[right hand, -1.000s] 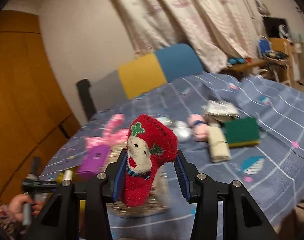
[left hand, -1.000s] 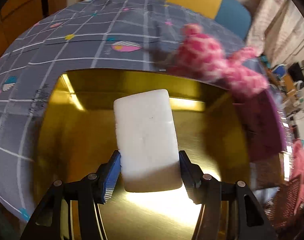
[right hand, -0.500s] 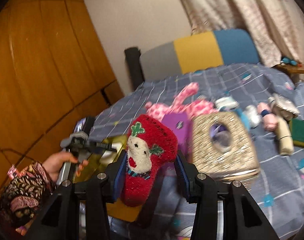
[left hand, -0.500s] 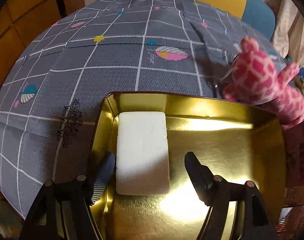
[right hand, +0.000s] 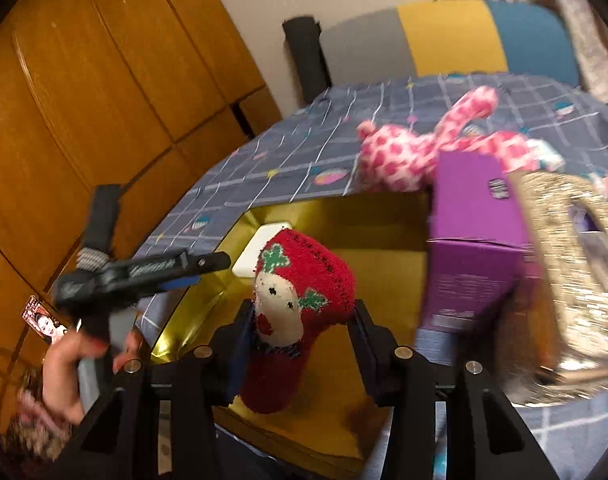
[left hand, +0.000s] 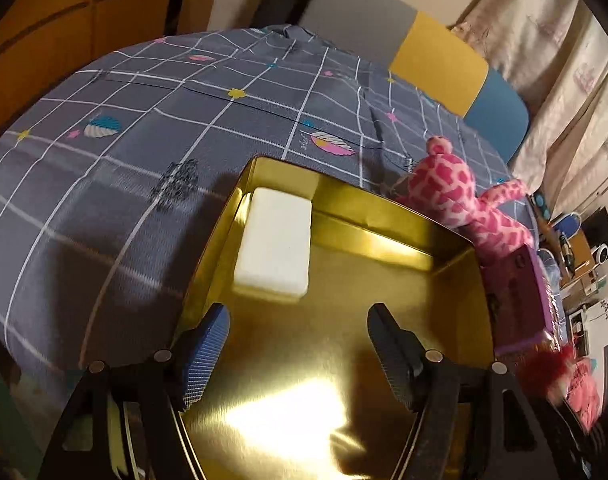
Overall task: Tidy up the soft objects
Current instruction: 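Carry the white sponge into the gold tray and open the left tool, then lower the red sock into the gold tray and open the right tool, then grasp the beige rolled cloth with the left tool while the right tool grasps the green sponge, then carry the beige cloth into the gold tray and release it with the left tool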
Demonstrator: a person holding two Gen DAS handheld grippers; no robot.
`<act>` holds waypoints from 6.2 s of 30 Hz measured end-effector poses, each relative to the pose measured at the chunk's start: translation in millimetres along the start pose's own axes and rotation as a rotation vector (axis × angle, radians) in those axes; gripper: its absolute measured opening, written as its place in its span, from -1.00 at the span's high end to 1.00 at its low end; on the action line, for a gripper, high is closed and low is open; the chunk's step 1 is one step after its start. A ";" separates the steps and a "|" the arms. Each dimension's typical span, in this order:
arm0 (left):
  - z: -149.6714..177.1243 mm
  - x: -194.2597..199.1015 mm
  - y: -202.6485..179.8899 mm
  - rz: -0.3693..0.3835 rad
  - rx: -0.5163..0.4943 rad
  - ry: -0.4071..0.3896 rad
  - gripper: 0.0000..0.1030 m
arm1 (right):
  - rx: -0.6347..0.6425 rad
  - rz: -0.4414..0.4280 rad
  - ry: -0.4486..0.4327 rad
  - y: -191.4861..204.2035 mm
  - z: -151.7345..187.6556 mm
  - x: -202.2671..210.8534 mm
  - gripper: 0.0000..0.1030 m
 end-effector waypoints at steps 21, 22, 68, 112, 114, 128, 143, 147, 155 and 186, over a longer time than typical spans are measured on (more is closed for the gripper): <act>34.3 37.3 31.1 -0.032 0.103 -0.075 -0.40 | -0.040 0.078 0.238 17.9 -20.9 -192.8 -0.38; 34.8 37.1 31.1 -0.031 0.105 -0.073 -0.40 | -0.033 0.085 0.235 18.2 -22.1 -195.8 -0.56; 116.6 66.7 -157.9 0.404 -0.245 -0.011 -0.40 | -0.049 0.399 -0.355 -110.9 -61.0 139.5 -0.77; 167.2 59.8 -353.0 0.588 -0.555 0.137 -0.40 | -0.043 0.621 -0.091 -382.2 -34.9 170.7 -0.89; 168.2 60.1 -354.2 0.587 -0.564 0.137 -0.40 | 0.072 0.620 -0.037 -388.1 -49.4 160.1 -0.92; 164.8 52.6 -370.0 0.576 -0.569 0.149 -0.40 | 0.378 0.530 0.387 -429.0 -41.8 108.2 -0.84; 177.6 14.7 -439.3 0.519 -0.586 0.201 -0.40 | -0.292 0.623 0.005 -432.7 1.6 202.0 -0.80; 174.7 -12.7 -459.6 0.479 -0.538 0.243 -0.40 | -0.298 0.654 -0.031 -440.5 16.8 199.9 -0.74; 171.4 -82.9 -497.4 0.346 -0.521 0.255 -0.40 | -0.083 0.727 -0.112 -417.5 31.1 192.1 -0.77; 198.0 -76.7 -475.7 0.421 -0.591 0.207 0.34 | -0.166 0.715 -0.184 -426.3 27.8 203.4 -0.86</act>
Point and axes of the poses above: each gripper's, at about its wrist camera, not at the fingertips, and x roughly against the way its jaws point, y to its left, z to its underside, the point moved 4 cm from there along -x, roughly the way its jaws point, and after that the axes turned 12 degrees about -y, right-handed, at the moved point
